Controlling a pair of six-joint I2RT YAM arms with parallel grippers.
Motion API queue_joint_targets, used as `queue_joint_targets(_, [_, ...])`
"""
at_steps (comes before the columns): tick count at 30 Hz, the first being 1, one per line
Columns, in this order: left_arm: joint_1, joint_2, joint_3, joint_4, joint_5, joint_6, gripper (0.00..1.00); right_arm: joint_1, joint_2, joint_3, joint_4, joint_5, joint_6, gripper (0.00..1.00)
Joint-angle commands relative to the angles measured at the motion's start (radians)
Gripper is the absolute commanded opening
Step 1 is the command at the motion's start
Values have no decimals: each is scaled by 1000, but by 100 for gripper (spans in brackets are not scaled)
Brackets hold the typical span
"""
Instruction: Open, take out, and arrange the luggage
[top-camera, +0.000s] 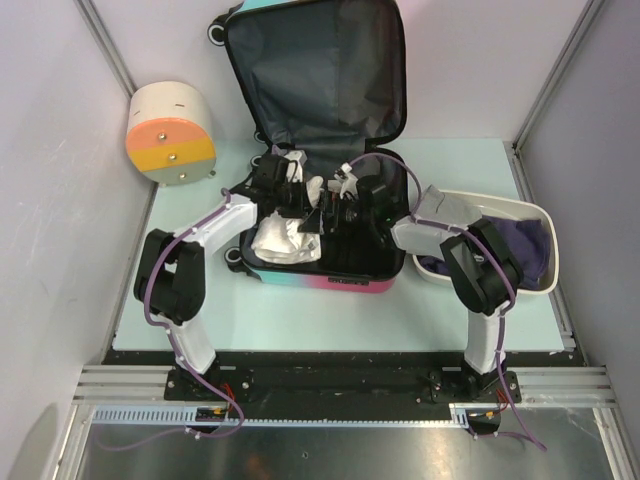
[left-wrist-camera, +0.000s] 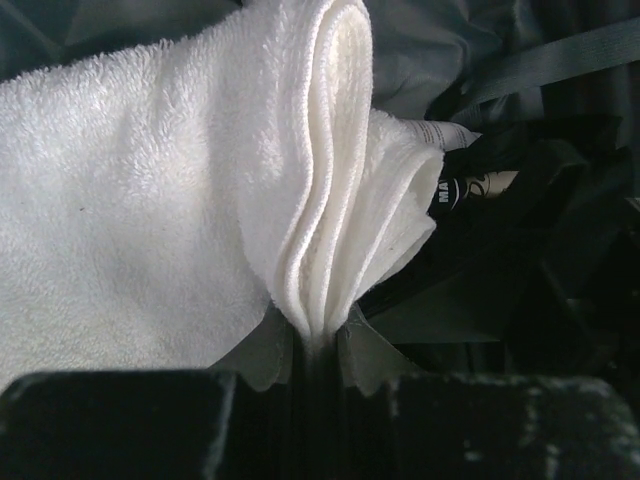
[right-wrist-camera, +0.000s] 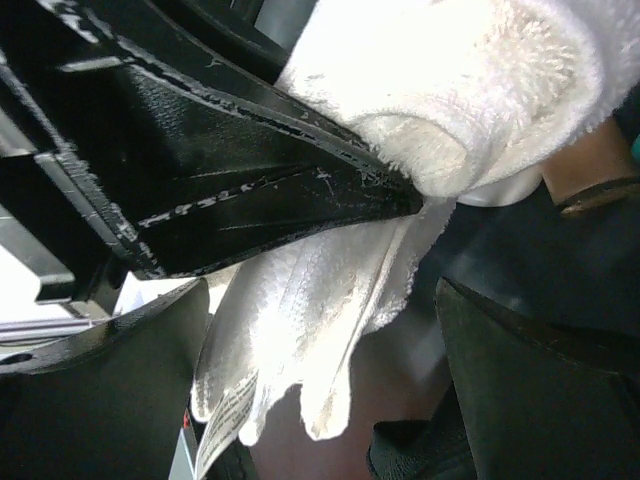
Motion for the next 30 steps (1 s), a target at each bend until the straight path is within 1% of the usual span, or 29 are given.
queue_joint_targets(1, [8,-57,-5,57,51,-56,8,14,36,18,121,51,85,100])
queue_joint_targets(3, [8,-56,-11,58,57,-64,13,19,43,19,160,42,133,100])
queue_joint_targets(4, [10,-56,-12,60,63,-72,18,24,51,20,190,26,144,100])
queue_joint_targets(5, [11,-54,-14,63,74,-73,31,25,53,20,206,16,151,100])
queue_joint_targets(6, [16,-56,-15,63,106,-73,38,25,57,22,218,5,159,100])
queue_joint_targets(7, [26,-59,-20,61,114,-81,53,24,60,22,229,-10,168,100])
queue_joint_targets(9, [48,-69,-26,61,143,-82,64,19,63,22,231,-21,170,100])
queue_joint_targets(10, [55,-75,-31,61,177,-81,67,16,63,22,234,-30,173,100])
queue_joint_targets(12, [80,-92,-37,60,209,-84,68,8,69,22,238,-37,178,100])
queue_joint_targets(13, [88,-98,-40,63,249,-81,72,5,72,22,252,-47,190,100])
queue_joint_targets(15, [111,-112,-49,60,304,-73,73,-1,80,22,255,-41,196,100])
queue_joint_targets(16, [117,-115,-51,60,362,-55,72,-4,83,22,254,-28,201,100])
queue_joint_targets(18, [135,-120,-60,61,404,-52,71,-12,105,26,255,-18,224,100])
queue_joint_targets(20, [154,-128,-78,60,450,-59,68,-13,117,37,249,2,239,100])
queue_joint_targets(23, [192,-140,-94,60,468,-61,66,-13,149,81,214,34,244,100])
queue_joint_targets(24, [209,-144,-95,60,465,-58,66,-10,164,95,176,46,237,96])
queue_joint_targets(26, [227,-158,-100,60,459,-46,66,-10,175,118,171,65,242,87])
queue_joint_targets(27, [244,-164,-103,60,462,-43,66,-10,177,123,160,66,245,75])
queue_joint_targets(28, [253,-172,-107,60,465,-35,66,-10,174,129,154,68,247,68])
queue_joint_targets(29, [259,-187,-117,61,462,-29,66,-10,166,138,148,68,245,59])
queue_joint_targets(30, [269,-197,-121,61,452,-26,66,-7,158,146,128,69,230,40])
